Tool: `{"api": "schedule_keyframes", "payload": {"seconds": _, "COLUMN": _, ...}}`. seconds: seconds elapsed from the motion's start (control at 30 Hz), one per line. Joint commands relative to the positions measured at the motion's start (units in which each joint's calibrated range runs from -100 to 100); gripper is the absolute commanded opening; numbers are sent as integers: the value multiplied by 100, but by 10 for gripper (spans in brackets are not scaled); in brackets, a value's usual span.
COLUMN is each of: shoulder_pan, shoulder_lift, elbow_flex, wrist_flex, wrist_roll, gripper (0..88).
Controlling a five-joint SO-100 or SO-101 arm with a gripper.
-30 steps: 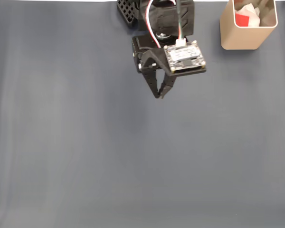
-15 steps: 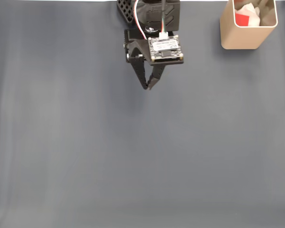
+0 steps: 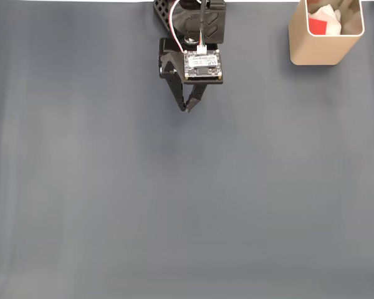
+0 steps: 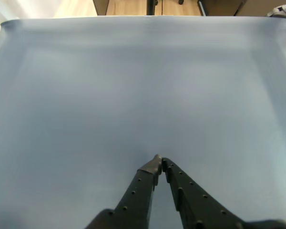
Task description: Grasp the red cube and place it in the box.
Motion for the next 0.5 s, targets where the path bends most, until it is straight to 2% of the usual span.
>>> {"api": "schedule_keyframes", "payload": {"seconds": 0.0, "shoulder_pan": 73, "shoulder_lift": -498, "elbow_flex": 427, "wrist_flex": -62, "wrist_roll": -83, "gripper": 4}}
{"api": "schedule_keyframes", "payload": {"seconds": 0.2, "shoulder_pan": 52, "shoulder_lift": -1008, "elbow_flex": 1075, "wrist_flex": 184, "wrist_roll": -83, "gripper": 8}}
{"api": "schedule_keyframes", "payload": {"seconds": 0.47, "shoulder_pan": -33, "shoulder_lift": -1017, "elbow_flex": 1093, "wrist_flex": 915, "wrist_roll": -142, "gripper": 3}}
